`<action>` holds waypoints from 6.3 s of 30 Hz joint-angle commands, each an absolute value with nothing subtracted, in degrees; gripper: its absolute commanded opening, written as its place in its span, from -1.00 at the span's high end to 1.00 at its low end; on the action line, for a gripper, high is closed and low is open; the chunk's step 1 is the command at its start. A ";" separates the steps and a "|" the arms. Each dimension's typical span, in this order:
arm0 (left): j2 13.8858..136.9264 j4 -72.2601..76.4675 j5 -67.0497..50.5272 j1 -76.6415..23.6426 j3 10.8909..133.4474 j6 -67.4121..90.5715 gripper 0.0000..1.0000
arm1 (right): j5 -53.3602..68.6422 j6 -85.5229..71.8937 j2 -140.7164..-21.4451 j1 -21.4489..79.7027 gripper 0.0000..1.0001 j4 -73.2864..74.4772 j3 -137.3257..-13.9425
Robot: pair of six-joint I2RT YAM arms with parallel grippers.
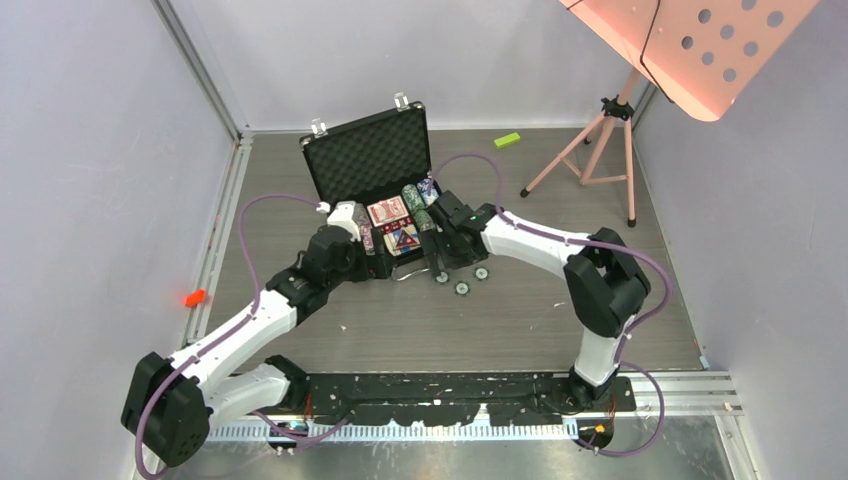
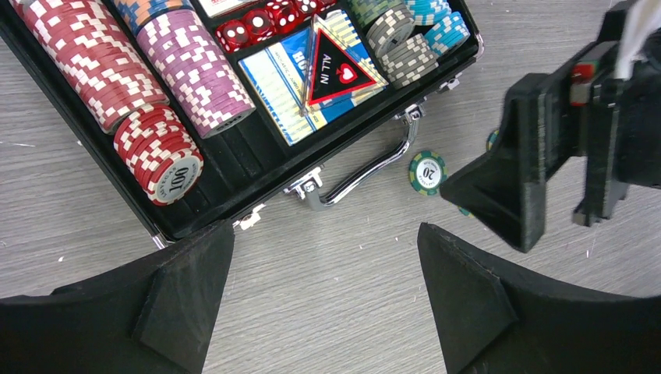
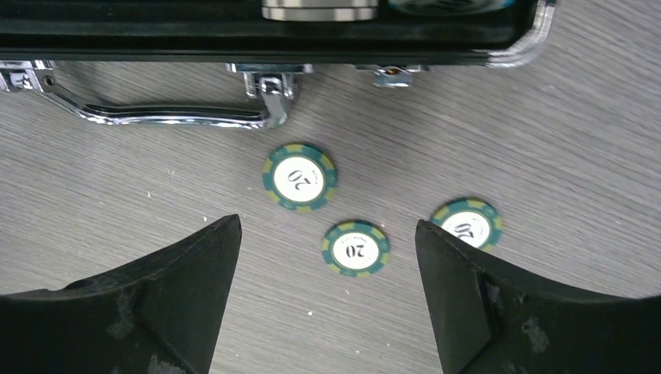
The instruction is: Pack up texas hold em set
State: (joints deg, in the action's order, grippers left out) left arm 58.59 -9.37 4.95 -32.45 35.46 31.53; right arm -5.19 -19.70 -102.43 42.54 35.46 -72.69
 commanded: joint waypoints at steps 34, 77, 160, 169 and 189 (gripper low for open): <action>56.02 -9.24 6.92 -32.17 36.39 31.53 -0.84 | -10.17 -20.52 -108.57 45.97 0.33 37.66 -77.51; 56.09 -9.01 6.31 -32.17 36.32 31.92 -0.84 | -7.88 -21.31 -100.30 34.49 0.01 34.43 -66.38; 56.56 -8.85 5.98 -32.17 36.35 32.07 -0.84 | -7.71 -26.38 -102.98 43.79 -0.28 33.76 -64.78; 56.13 -9.24 6.35 -32.17 36.39 31.83 -0.84 | -9.38 -27.46 -104.07 45.53 -0.11 34.36 -63.32; 55.86 -9.58 6.21 -32.17 36.47 32.19 -0.84 | -8.17 -26.67 -97.00 47.11 0.32 40.56 -66.90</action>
